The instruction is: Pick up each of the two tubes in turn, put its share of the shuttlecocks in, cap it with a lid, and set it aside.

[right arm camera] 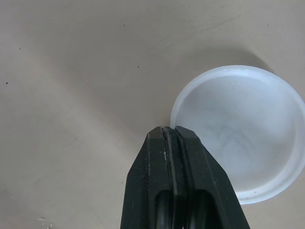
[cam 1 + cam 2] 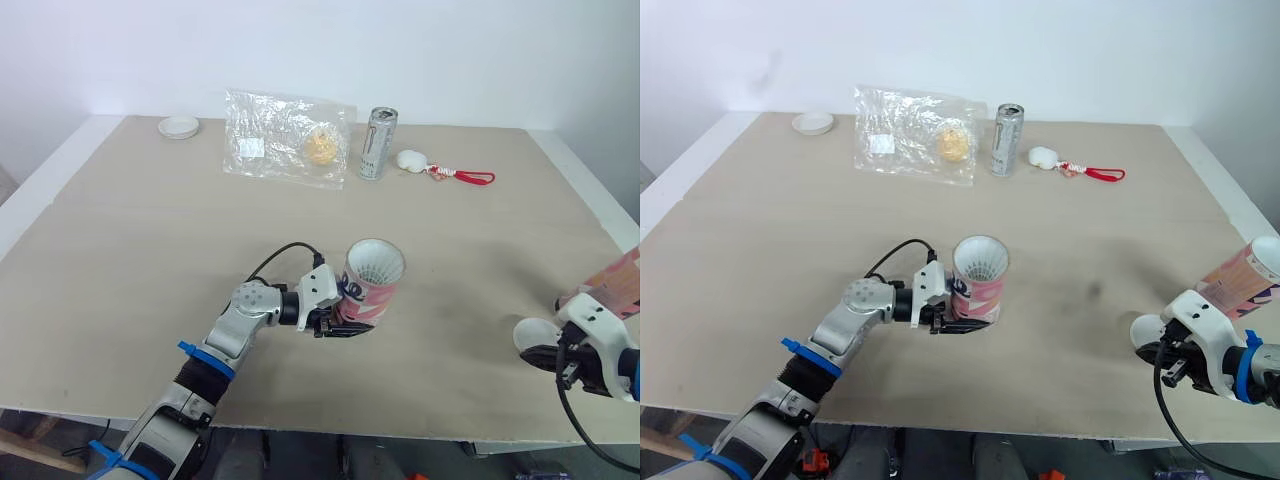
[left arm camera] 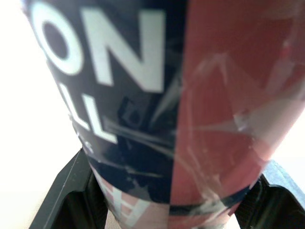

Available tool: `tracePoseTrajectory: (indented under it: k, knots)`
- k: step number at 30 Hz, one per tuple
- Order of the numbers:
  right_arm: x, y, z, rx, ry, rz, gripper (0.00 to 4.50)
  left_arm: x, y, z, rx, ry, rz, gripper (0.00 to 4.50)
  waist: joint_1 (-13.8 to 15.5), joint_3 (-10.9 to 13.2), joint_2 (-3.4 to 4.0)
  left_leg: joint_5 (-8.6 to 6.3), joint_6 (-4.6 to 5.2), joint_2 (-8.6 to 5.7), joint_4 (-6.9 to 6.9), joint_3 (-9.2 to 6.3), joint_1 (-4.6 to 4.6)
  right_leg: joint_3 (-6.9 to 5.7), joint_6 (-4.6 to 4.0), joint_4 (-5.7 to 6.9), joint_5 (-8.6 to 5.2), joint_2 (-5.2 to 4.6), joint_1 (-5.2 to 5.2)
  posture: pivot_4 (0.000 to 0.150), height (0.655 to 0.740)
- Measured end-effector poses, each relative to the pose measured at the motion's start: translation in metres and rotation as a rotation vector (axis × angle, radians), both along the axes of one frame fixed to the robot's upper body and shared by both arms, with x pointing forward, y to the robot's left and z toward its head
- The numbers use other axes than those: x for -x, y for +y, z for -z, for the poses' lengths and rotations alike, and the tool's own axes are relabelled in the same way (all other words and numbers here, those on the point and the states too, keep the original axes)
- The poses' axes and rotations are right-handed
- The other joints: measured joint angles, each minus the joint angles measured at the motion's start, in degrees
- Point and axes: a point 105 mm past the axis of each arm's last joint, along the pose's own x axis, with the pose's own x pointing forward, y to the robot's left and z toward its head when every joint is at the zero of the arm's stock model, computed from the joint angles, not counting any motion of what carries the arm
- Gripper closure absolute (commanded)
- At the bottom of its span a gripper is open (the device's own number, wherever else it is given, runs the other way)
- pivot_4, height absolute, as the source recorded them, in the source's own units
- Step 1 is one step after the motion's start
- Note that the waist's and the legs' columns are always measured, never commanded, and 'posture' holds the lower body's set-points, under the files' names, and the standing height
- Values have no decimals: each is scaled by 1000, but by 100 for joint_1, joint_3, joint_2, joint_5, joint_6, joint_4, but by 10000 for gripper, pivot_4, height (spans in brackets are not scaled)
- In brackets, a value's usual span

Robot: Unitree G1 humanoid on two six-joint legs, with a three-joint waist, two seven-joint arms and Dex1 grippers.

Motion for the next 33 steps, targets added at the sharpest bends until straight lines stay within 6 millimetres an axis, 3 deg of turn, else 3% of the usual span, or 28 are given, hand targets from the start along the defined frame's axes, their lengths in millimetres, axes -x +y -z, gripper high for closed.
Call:
tracePoseTrajectory:
  k: [4,9,14,20,23,26,33]
  knots:
    - [-3,6,-6,-4,-13,-44,44282,0,0,0,0,-2,0,16198,-5,-1,3,0,0,0,0,0,0,0,0,0,0,0,-1,1500,7400]
    - [-17,31,-47,27,-106,-203,44282,-2,1,1,-2,6,4,16198,-8,-2,5,0,0,0,2,2,2,0,1,0,1,-1,-1,1500,7400]
    - [-30,75,-110,109,-269,-453,44282,-4,0,2,0,7,14,16198,-7,-1,4,-1,-2,1,-1,2,3,-2,-2,-1,-1,-4,-4,1500,7400]
    - [-33,110,-136,161,-341,-673,44282,-7,-1,1,-10,-1,21,16198,-2,1,-1,-1,-2,3,-3,15,0,-6,-4,-5,-2,-14,-9,1500,7400]
    - [-31,142,-163,226,-439,-878,44282,-12,-3,-2,-23,1,18,16198,-18,2,1,-1,-3,3,-6,30,1,-6,-5,-4,1,-23,-18,1500,7400]
    - [-27,156,-172,249,-464,-973,44282,-13,-5,-3,-25,9,19,16198,-18,6,-8,-2,-3,6,-11,35,0,-6,-6,-5,1,-24,-23,1500,7400]
    - [-25,183,-167,225,-418,-1157,44282,-12,-5,-4,-25,13,33,16198,-6,7,-11,-4,-5,6,-21,44,-6,-4,-11,-6,-5,-27,-32,1500,7400]
